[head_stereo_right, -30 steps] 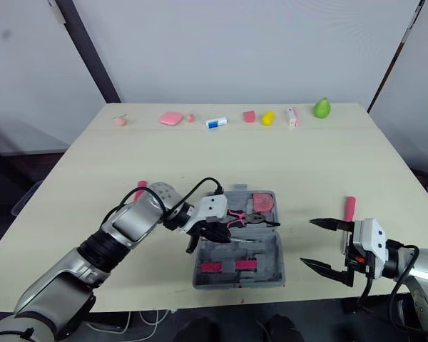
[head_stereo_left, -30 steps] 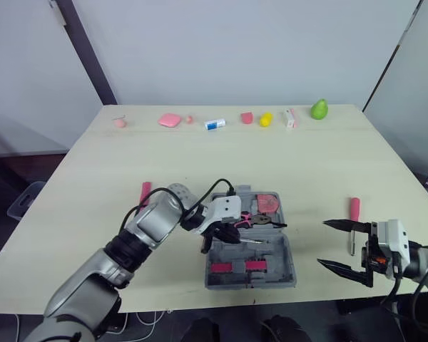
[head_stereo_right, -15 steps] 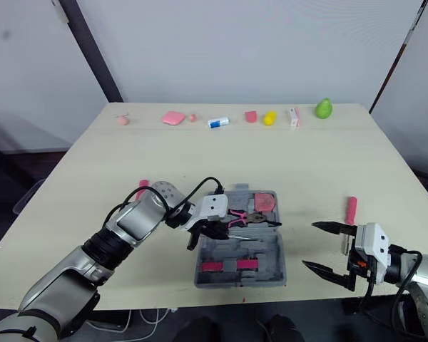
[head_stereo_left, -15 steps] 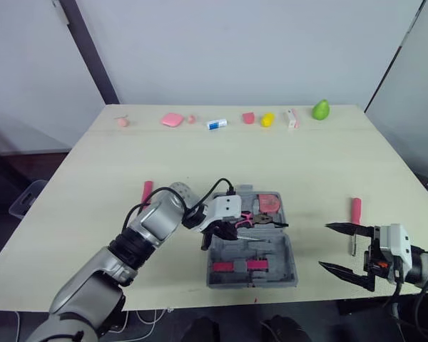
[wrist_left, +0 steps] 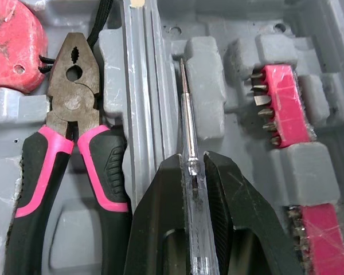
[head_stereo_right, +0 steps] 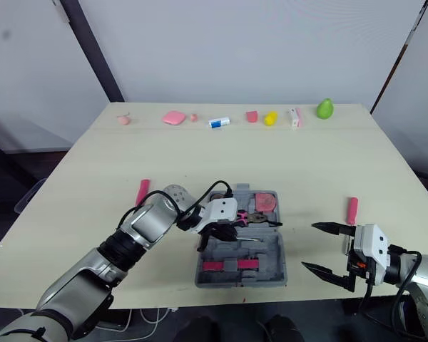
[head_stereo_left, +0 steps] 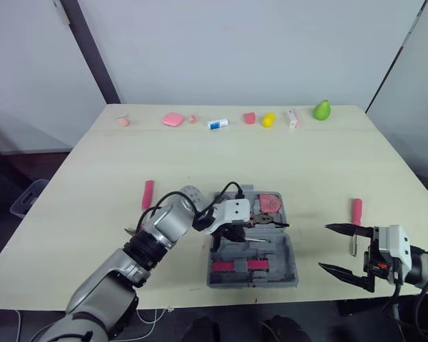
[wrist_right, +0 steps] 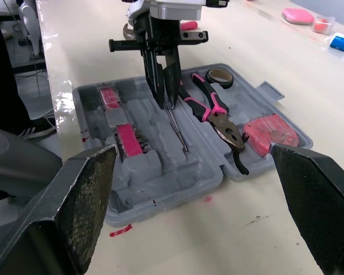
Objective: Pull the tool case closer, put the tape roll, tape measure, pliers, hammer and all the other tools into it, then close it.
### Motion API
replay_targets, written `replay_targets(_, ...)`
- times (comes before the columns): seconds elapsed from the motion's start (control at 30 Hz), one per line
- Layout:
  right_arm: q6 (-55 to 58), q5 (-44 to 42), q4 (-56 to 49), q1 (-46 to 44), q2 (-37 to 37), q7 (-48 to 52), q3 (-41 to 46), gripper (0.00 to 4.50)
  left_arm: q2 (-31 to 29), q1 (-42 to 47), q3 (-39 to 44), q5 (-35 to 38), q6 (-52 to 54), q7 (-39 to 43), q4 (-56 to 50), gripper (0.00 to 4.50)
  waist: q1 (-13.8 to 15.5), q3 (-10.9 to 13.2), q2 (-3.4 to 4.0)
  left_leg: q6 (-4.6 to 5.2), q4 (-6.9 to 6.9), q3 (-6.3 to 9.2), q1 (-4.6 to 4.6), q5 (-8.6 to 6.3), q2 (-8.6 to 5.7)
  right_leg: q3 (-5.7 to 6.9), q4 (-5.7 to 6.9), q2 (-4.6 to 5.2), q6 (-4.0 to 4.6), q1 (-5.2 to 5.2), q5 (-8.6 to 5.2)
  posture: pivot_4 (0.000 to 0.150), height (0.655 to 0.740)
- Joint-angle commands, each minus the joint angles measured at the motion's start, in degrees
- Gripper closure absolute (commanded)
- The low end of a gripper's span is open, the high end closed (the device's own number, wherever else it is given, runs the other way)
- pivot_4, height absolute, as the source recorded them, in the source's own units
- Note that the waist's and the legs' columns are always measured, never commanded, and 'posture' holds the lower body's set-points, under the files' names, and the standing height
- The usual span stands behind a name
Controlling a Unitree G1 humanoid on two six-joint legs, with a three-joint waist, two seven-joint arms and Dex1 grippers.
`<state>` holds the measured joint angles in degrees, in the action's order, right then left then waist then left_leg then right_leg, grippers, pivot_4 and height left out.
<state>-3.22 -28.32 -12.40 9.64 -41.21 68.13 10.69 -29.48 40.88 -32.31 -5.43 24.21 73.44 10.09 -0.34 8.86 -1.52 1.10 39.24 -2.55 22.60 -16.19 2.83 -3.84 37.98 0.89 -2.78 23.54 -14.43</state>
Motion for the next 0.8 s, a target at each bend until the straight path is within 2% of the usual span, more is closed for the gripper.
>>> replay_targets(0.03, -1.31, -0.23, -1.24, -0.14, 0.04, -0.26, 1.07, 0.0, 0.35, 0.86, -0.45, -0.51, -1.38, 0.6, 0.01, 4.44, 0.0, 0.0, 0.0, 0.0, 0.0, 0.0, 0.0, 0.0, 0.0, 0.0, 0.0, 0.0, 0.0, 0.0, 0.0, 0.15, 0.74)
replay_targets(0.2, -1.58, 0.04, -1.04, -0.16, 0.31, -0.26, 0.82, 0.0, 0.86, 0.83, 0.04, -0.78, -1.76, -0.13, 0.42, 4.44, 0.03, 0.0, 0.0, 0.0, 0.0, 0.01, 0.0, 0.0, 0.0, 0.0, 0.01, 0.0, 0.0, 0.0, 0.0, 0.15, 0.74)
replay_targets(0.27, -1.72, 0.1, -0.94, -0.15, 0.39, -0.24, 0.75, 0.0, 0.72, 1.03, -0.19, -1.28, -2.51, -0.12, 0.46, 3.5, 0.07, 0.0, 0.0, 0.0, 0.01, 0.01, 0.0, 0.0, -0.01, 0.0, 0.01, 0.0, 0.0, 0.0, 0.0, 0.15, 0.74)
replay_targets(0.33, -1.78, 0.13, -0.89, -0.12, 0.48, -0.24, 0.67, 0.0, 0.84, 0.99, 0.0, -1.31, -2.48, -0.22, 0.39, 2.97, 0.11, 0.0, 0.0, 0.0, 0.01, 0.0, 0.0, 0.0, -0.01, 0.0, 0.01, 0.01, -0.01, 0.0, 0.01, 0.15, 0.74)
replay_targets(0.4, -1.72, 0.17, -0.85, -0.04, 0.59, -0.22, 0.6, 0.0, 0.99, 0.94, 0.26, -1.13, -1.58, -0.11, 0.0, 2.08, 0.1, 0.0, 0.0, 0.0, 0.03, 0.01, 0.0, 0.0, -0.01, 0.0, 0.02, 0.01, -0.02, -0.01, 0.01, 0.15, 0.74)
replay_targets(0.6, -1.53, 0.08, -1.05, 0.47, 0.69, -0.14, 0.69, 0.0, 0.93, 0.92, 1.19, -0.45, -0.2, 0.34, -1.97, 2.08, 0.08, 0.0, 0.0, 0.0, 0.03, 0.01, 0.0, 0.0, -0.01, 0.0, 0.02, 0.0, -0.02, 0.0, 0.01, 0.15, 0.74)
replay_targets(0.73, -1.4, -0.14, -1.28, 0.79, 0.68, -0.16, 0.86, 0.0, 1.57, 1.76, 4.55, 1.99, -1.1, -0.67, -1.7, 2.08, 0.08, 0.0, 0.0, 0.0, 0.04, 0.02, 0.0, 0.0, -0.01, 0.0, 0.03, 0.01, -0.02, 0.0, 0.02, 0.15, 0.74)
replay_targets(0.8, -1.38, -0.39, -1.44, 1.0, 0.82, -0.26, 1.0, 0.0, 2.83, 0.99, 7.93, 5.15, -5.28, -1.68, -0.78, 2.08, 0.09, 0.0, 0.01, 0.0, 0.04, 0.02, 0.01, 0.0, -0.01, 0.0, 0.04, 0.01, -0.02, 0.0, 0.02, 0.15, 0.74)
